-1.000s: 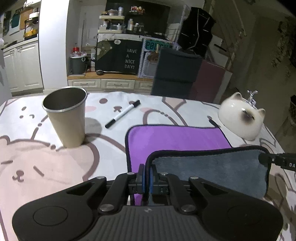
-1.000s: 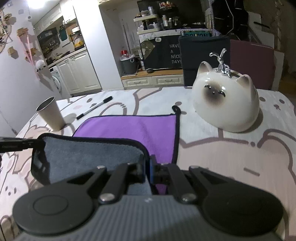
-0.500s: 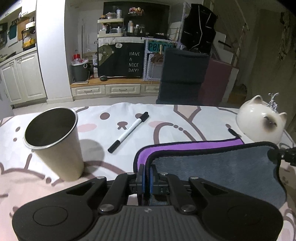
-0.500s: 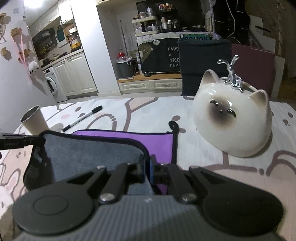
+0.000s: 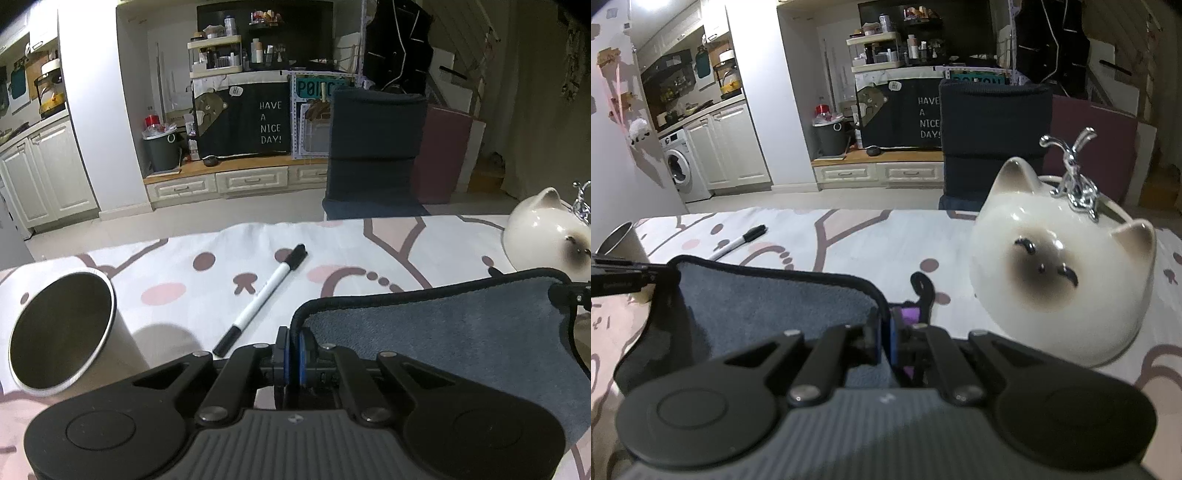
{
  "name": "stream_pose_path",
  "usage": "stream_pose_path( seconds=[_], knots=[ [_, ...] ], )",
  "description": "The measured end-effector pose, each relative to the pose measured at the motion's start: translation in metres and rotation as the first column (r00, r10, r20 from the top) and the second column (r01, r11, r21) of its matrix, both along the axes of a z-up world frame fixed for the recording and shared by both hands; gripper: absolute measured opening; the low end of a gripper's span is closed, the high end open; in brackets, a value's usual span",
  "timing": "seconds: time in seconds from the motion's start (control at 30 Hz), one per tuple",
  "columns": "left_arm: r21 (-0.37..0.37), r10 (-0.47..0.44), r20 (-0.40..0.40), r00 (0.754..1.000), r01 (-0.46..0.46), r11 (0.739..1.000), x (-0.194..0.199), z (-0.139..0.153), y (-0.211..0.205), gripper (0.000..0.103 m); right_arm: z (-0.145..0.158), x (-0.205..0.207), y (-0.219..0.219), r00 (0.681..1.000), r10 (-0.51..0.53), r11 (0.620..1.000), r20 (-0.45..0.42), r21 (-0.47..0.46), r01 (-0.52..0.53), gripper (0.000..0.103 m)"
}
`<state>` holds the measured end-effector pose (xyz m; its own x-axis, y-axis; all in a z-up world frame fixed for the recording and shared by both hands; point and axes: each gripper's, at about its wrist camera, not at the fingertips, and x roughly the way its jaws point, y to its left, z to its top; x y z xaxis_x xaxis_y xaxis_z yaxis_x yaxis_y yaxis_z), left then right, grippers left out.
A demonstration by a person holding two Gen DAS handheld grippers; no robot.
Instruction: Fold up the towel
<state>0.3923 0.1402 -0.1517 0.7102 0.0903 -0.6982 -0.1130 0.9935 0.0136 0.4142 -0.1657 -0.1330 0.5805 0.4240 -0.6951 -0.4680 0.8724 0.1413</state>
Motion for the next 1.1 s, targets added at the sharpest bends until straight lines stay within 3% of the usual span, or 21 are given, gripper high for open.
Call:
stream_pose_path(
  seconds=[0.43, 0.53, 0.57, 0.67, 0.73, 0.8, 0.9, 0.97, 1.1],
  knots=[
    [0.007, 0.01, -0.039, 0.999, -0.01, 1.0, 0.021, -0.006, 0.0, 0.006, -0.007, 0.019, 0.013, 1.0, -0.008, 0.999, -0.017, -0.042, 0.008, 0.006],
    [-0.006, 0.014, -0.06, 0.998, -0.014, 1.0, 0.02, -0.01, 0.0, 0.009, -0.006, 0.022, 0.013, 0.999, -0.011, 1.0, -0.035, -0.028, 0.01, 0.012],
    [-0.011, 0.014, -0.069, 0.998, -0.014, 1.0, 0.02, -0.011, -0.001, 0.016, -0.006, 0.023, 0.012, 0.999, -0.011, 1.0, -0.045, -0.018, 0.01, 0.025],
    [-0.017, 0.027, -0.092, 0.995, -0.029, 0.999, 0.016, -0.011, -0.001, 0.054, -0.003, 0.02, 0.011, 0.999, -0.014, 1.0, -0.052, 0.003, 0.014, 0.062],
    [-0.02, 0.018, -0.089, 0.996, -0.02, 1.0, 0.011, -0.011, -0.002, 0.067, -0.001, 0.016, 0.011, 0.999, -0.011, 1.0, -0.05, 0.009, 0.012, 0.069],
    [-0.026, 0.012, -0.097, 0.995, -0.015, 1.0, 0.007, -0.01, -0.004, 0.092, 0.0, 0.014, 0.01, 0.998, -0.01, 1.0, -0.065, 0.017, 0.011, 0.078],
    [-0.029, 0.005, -0.086, 0.996, -0.007, 1.0, -0.002, -0.005, -0.008, 0.102, 0.004, 0.006, 0.012, 0.997, 0.005, 1.0, -0.074, 0.029, -0.003, 0.094],
    [-0.035, 0.004, -0.082, 0.997, -0.007, 0.999, -0.008, -0.001, -0.01, 0.103, 0.007, 0.0, 0.014, 0.997, 0.014, 0.999, -0.073, 0.032, -0.012, 0.103],
    [-0.045, 0.012, -0.079, 0.997, -0.015, 0.999, -0.018, 0.007, -0.013, 0.103, 0.013, -0.011, 0.014, 0.996, 0.014, 0.999, -0.086, 0.037, -0.01, 0.103]
  ],
)
